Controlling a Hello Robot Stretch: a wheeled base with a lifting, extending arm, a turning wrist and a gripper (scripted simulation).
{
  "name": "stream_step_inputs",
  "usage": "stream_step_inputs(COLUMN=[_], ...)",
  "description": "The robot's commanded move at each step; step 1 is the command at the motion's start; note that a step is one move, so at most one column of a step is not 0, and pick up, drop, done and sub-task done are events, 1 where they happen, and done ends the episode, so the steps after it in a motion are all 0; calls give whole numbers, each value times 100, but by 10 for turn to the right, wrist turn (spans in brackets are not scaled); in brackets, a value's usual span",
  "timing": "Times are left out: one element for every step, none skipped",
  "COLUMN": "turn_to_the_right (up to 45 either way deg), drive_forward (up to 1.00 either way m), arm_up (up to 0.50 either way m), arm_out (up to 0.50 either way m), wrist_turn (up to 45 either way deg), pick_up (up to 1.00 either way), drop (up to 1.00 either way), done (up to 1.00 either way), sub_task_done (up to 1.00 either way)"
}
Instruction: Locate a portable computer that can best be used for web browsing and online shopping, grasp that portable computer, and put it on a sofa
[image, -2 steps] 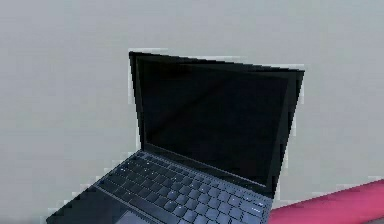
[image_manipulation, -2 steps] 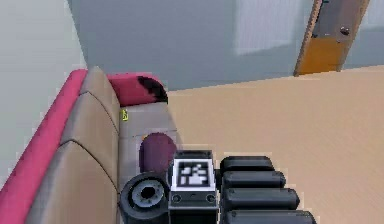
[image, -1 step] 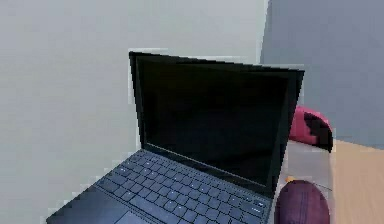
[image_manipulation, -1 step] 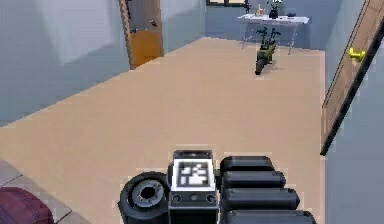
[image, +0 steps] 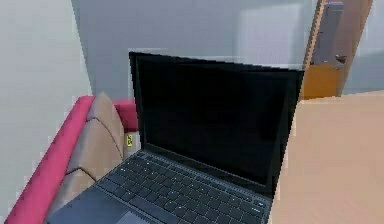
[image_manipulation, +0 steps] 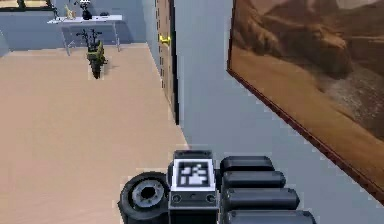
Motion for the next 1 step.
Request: stream_step_inputs(turn_to_the_right=[450], drive_forward=[0], arm_up=[0], arm_out=[0], wrist_turn=[0], pick_up=[0], drop=[0], done=[0], sub_task_done=[0])
